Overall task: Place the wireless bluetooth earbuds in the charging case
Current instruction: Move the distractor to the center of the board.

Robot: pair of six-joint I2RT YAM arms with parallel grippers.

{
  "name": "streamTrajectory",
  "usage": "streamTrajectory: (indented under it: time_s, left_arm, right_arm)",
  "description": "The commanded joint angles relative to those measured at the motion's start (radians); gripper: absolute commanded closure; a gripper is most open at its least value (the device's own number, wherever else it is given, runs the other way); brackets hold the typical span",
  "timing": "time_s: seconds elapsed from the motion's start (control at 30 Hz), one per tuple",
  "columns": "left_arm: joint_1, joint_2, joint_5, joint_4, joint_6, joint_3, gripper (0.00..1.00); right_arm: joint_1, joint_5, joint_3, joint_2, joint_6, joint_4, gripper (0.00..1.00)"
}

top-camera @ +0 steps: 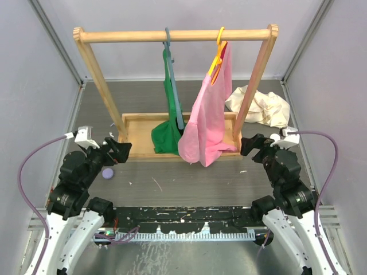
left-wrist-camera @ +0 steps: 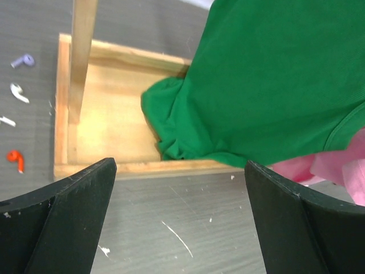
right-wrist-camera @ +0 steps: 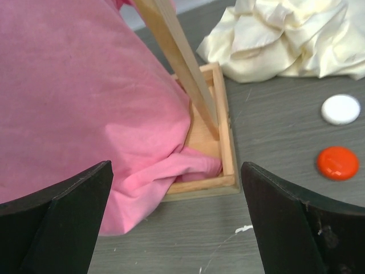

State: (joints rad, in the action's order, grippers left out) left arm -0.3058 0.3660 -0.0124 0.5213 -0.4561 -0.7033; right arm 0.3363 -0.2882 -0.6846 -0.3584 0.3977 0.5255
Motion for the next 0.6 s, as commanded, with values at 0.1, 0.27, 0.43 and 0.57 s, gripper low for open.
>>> streamTrajectory:
  time_s: [0.1, 0.27, 0.43, 0.57]
  left_arm:
    - [-0.002, 0.063, 0.063, 0.093, -0.242, 0.040, 0.02]
    - [-0.002, 0.134, 0.118, 0.080, -0.357, 0.111, 0.02]
    - [-0.001, 0.189, 0.145, 0.001, -0.440, 0.184, 0.02]
    - [-0.002, 0.240, 0.139, -0.114, -0.504, 0.247, 0.02]
  right_arm:
    - [-0.005, 0.099, 0.042, -0.093, 0.149, 0.066, 0.00]
    - [-0.004, 0.154, 0.096, -0.154, 0.217, 0.041, 0.00]
    - [-0.003, 0.208, 0.155, -0.241, 0.238, -0.026, 0.00]
    - [-0.004, 0.215, 0.211, -0.288, 0.240, -0.115, 0.00]
